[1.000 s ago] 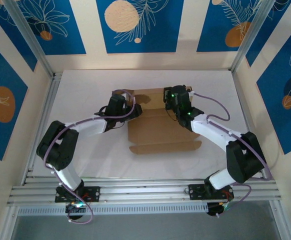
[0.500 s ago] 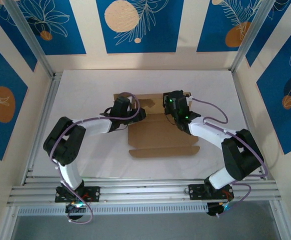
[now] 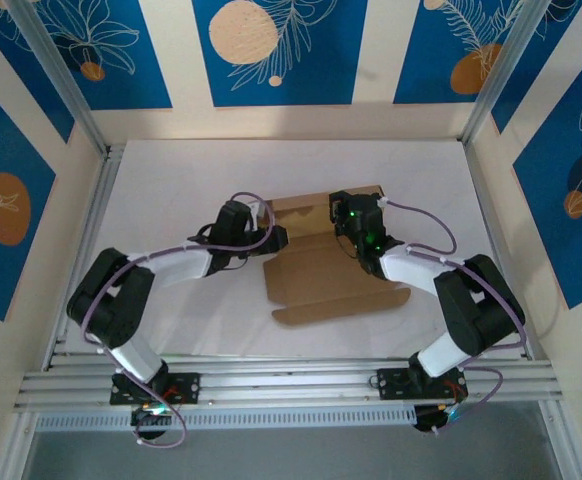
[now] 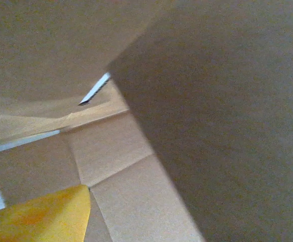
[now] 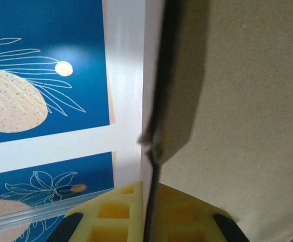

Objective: Fold the paper box

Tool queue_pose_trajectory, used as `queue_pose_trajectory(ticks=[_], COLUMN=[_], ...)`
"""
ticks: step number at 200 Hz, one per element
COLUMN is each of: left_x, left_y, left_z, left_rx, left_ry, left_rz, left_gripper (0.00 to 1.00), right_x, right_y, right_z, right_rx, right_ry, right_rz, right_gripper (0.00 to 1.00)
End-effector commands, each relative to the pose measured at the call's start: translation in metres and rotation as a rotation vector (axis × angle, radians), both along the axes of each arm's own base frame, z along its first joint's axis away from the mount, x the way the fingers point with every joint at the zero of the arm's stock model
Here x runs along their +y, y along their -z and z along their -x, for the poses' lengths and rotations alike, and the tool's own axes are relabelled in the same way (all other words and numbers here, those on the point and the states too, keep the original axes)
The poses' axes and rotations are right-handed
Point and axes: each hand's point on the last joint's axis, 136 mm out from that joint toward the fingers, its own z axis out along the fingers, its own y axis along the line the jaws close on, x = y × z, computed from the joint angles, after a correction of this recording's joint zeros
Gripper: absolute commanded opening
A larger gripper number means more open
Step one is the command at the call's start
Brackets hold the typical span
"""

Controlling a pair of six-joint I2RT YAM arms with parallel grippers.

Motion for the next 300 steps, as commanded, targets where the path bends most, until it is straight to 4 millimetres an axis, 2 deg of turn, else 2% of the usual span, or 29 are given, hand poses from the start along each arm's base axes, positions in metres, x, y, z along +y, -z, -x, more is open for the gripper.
queue_pose_trajectory(ticks=[1,20,38,55,69,84,95,112,132,147,160,174,195,230,268,300], left_x=[-0.001,0.001,0.018,0.047,0.082,0.127,0.157,0.179,0.166,0.153,0.144,0.13,0.1,0.06,0.045,0.039], left_y=[-0.03,-0.061,-0.097,-0.13,-0.146,-0.14,-0.121,-0.082,-0.041,-0.007,0.014,0.026,0.027,0.011,0.012,0.009], left_z=[0.017,0.028,0.029,0.023,0.012,-0.001,-0.011,-0.026,-0.038,-0.037,-0.034,-0.031,-0.028,-0.016,-0.001,-0.003], left_rx=[-0.061,-0.121,-0.227,-0.334,-0.38,-0.348,-0.263,-0.113,0.021,0.142,0.209,0.238,0.218,0.142,0.144,0.133], left_ry=[0.088,0.139,0.105,0.016,-0.106,-0.276,-0.385,-0.445,-0.374,-0.319,-0.295,-0.25,-0.154,0.011,0.021,-0.018], left_rz=[0.018,0.028,-0.004,-0.053,-0.131,-0.215,-0.245,-0.261,-0.262,-0.243,-0.226,-0.19,-0.125,-0.111,-0.05,0.049], left_gripper=[0.64,0.64,0.64,0.63,0.61,0.6,0.6,0.58,0.55,0.52,0.51,0.5,0.52,0.55,0.57,0.58], right_x=[0.003,0.001,-0.001,-0.001,-0.001,0.001,0.001,0.0,0.001,0.002,0.003,0.006,0.009,0.01,0.011,0.013], right_y=[0.029,0.029,0.028,0.027,0.027,0.026,0.026,0.024,0.022,0.021,0.019,0.019,0.02,0.025,0.028,0.029], right_z=[0.01,0.01,0.008,0.008,0.008,0.009,0.009,0.008,0.006,0.005,0.004,0.004,0.003,0.004,0.002,0.002], right_rx=[0.044,0.042,0.044,0.048,0.051,0.053,0.055,0.057,0.057,0.06,0.058,0.061,0.06,0.07,0.073,0.072], right_ry=[-0.067,-0.069,-0.076,-0.087,-0.092,-0.099,-0.098,-0.098,-0.099,-0.097,-0.097,-0.101,-0.104,-0.099,-0.093,-0.092], right_rz=[0.084,0.087,0.078,0.077,0.075,0.07,0.062,0.053,0.044,0.035,0.03,0.029,0.022,0.011,-0.008,-0.019], right_gripper=[0.0,0.0,0.0,0.0,0.0,0.0,0.0,0.0,0.0,0.0,0.0,0.0,0.0,0.0,0.0,0.0])
